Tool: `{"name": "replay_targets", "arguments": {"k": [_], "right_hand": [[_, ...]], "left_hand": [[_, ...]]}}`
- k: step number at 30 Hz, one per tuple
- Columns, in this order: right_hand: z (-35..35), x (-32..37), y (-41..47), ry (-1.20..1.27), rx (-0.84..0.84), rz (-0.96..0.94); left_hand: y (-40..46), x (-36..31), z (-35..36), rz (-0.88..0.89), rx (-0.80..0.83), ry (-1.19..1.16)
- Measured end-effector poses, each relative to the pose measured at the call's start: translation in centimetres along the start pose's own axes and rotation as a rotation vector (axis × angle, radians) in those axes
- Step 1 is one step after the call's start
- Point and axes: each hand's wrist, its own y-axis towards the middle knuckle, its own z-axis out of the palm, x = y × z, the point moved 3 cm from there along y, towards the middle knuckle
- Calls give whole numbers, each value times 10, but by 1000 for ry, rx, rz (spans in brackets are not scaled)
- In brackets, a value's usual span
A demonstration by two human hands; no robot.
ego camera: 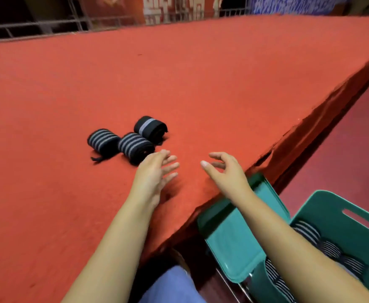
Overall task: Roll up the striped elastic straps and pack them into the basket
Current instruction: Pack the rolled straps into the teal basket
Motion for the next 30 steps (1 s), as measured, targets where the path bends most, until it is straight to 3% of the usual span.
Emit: {"name": "replay_targets", "arguments": {"k": [7,13,18,23,30], "right_hand": [[94,38,69,3,198,56],[153,43,105,53,251,196],[176,37,111,80,245,272],[178,58,103,296,223,178],[163,66,77,603,419,102]], "left_hand": [[42,-24,-82,-19,-329,18],[78,-22,-90,-175,-244,-4],[92,-21,-87,-149,-227,-32],[91,-19,-81,-130,-186,-75],[67,-22,-91,-36,-141,-418]]}}
